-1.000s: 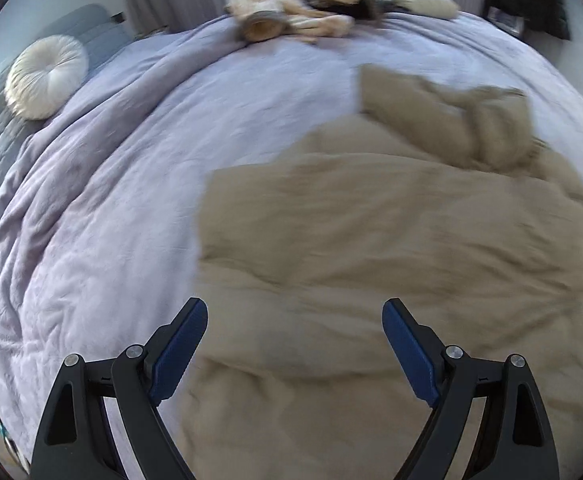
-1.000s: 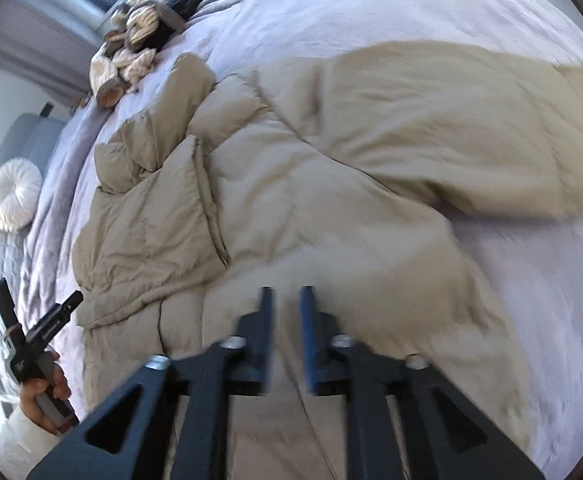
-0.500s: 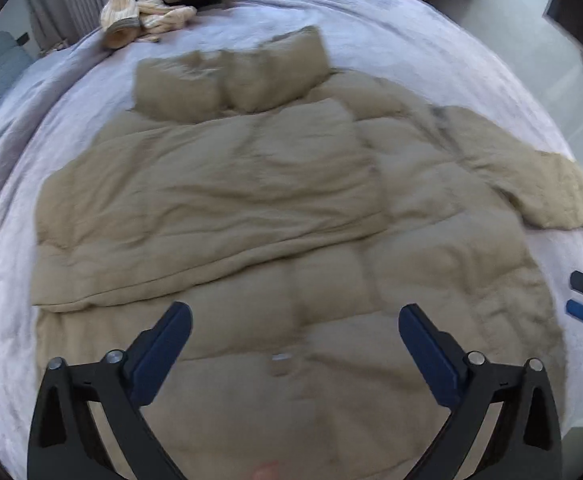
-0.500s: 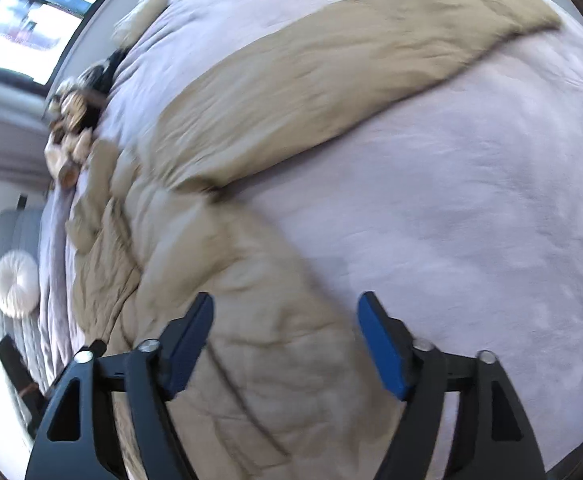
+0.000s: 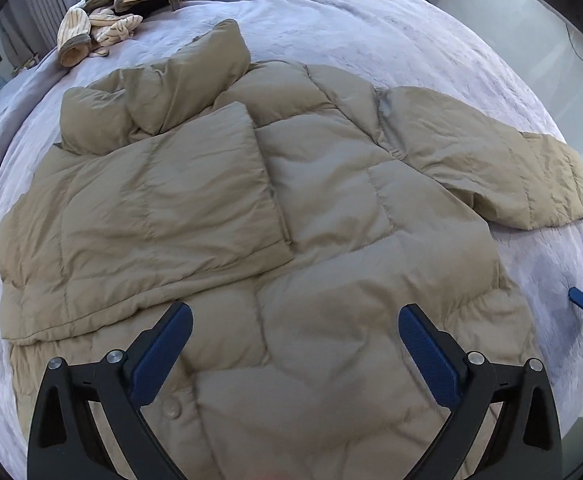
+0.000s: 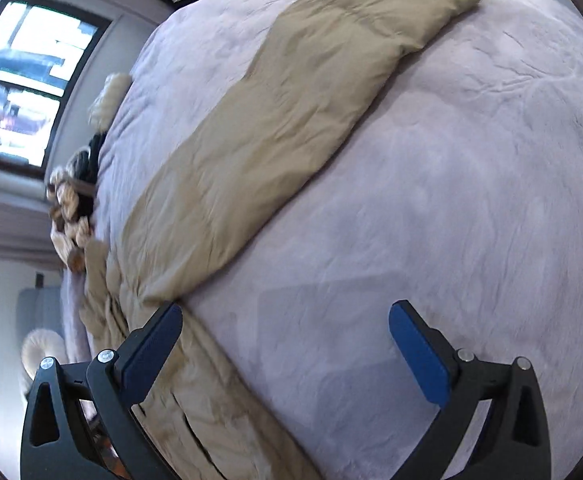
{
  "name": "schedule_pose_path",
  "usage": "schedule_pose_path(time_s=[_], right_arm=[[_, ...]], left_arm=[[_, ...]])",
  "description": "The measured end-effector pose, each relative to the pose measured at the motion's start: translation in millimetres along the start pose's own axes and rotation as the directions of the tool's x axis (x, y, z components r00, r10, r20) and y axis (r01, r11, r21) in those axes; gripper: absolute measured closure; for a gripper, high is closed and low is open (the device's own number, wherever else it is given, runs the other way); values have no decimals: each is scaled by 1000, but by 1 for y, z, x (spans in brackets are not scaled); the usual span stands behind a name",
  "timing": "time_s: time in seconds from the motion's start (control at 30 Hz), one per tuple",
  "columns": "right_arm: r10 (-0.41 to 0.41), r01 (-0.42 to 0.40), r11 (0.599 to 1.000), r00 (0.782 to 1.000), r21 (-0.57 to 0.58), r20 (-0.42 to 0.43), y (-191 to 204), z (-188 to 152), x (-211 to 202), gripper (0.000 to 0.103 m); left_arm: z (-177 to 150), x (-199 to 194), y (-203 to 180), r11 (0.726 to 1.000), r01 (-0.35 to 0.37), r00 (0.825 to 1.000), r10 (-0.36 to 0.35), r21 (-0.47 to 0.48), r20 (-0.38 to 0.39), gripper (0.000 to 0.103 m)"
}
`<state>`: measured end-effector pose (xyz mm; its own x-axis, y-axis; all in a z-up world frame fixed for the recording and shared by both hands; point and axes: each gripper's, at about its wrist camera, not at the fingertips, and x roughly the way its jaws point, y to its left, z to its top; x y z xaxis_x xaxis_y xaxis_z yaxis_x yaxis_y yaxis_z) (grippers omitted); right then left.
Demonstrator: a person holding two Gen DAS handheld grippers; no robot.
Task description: Fold large clothes
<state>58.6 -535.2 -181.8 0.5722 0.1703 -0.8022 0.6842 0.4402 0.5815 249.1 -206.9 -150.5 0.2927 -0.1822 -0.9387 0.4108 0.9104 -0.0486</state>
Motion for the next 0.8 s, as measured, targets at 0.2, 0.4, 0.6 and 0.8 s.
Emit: schedule_pose_path(time_s=[0.2,0.4,0.6,0.8], right_arm=[[118,-123,985,992,119,49,-27,41,1,0],[263,-288,918,957,273,126,-50,73,15,0],[350,-397,859,916,324,194,-52,93,34,0],[393,-448,826,893,341,220,-51,100,43,0]], left_arm=[[6,14,-11,999,52,998,-52,-16,-40,0],[9,19,-26,997,71,997,-72,-14,-41,0],[14,17,-26,997,72,997,-73,-23,-19,0],[20,12,-12,995,77,997,-76,-60,5,0]])
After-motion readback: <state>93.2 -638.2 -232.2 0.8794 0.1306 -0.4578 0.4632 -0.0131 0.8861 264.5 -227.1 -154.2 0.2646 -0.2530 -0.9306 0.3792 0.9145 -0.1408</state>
